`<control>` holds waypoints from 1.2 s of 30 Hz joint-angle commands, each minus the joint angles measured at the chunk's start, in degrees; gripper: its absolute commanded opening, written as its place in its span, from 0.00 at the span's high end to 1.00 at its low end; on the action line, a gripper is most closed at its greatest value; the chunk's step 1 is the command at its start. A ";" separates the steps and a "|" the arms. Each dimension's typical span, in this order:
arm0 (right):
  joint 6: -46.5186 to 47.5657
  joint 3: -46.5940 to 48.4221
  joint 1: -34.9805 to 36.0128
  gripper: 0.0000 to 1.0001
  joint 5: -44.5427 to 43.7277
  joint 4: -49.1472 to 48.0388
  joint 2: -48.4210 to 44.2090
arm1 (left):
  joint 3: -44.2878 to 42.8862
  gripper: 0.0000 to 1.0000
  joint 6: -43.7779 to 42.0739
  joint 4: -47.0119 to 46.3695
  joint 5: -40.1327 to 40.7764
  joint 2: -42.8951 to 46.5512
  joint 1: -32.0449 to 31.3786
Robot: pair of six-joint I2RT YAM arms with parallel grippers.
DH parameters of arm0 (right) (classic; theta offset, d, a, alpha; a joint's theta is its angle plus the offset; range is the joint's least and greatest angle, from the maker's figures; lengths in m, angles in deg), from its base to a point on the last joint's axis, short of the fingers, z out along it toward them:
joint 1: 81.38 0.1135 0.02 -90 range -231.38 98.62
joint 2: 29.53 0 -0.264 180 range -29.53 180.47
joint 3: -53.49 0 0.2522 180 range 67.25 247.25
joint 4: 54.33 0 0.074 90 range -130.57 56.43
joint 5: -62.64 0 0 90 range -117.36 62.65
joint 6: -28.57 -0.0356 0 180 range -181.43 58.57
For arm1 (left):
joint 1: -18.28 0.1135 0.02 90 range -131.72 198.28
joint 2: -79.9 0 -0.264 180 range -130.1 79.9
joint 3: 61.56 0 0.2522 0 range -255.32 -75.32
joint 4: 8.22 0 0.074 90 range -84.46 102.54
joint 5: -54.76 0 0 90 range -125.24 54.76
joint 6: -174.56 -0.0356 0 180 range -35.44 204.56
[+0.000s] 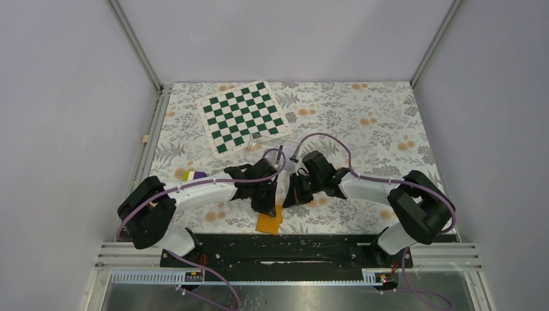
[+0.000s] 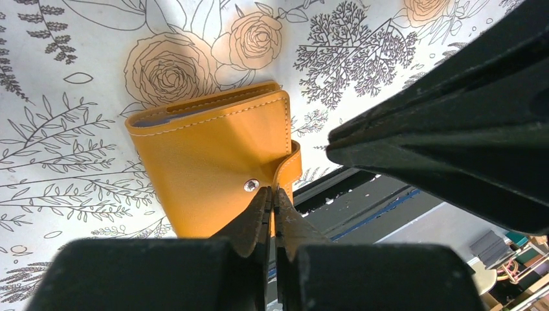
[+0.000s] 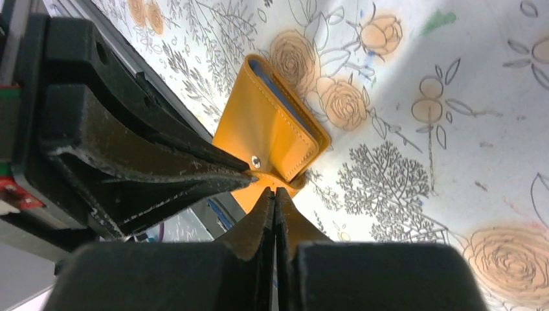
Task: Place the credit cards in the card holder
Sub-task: Close the card holder at the center of the board.
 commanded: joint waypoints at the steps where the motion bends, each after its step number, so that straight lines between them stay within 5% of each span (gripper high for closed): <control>1: -0.59 0.94 0.59 1.00 -1.52 -5.84 1.67 | 0.29 0.98 0.35 -2.05 -0.39 1.74 0.21; 36: 0.85 6.19 5.43 1.00 -6.86 -0.10 9.97 | 1.20 0.83 -0.72 -0.57 2.83 0.55 0.22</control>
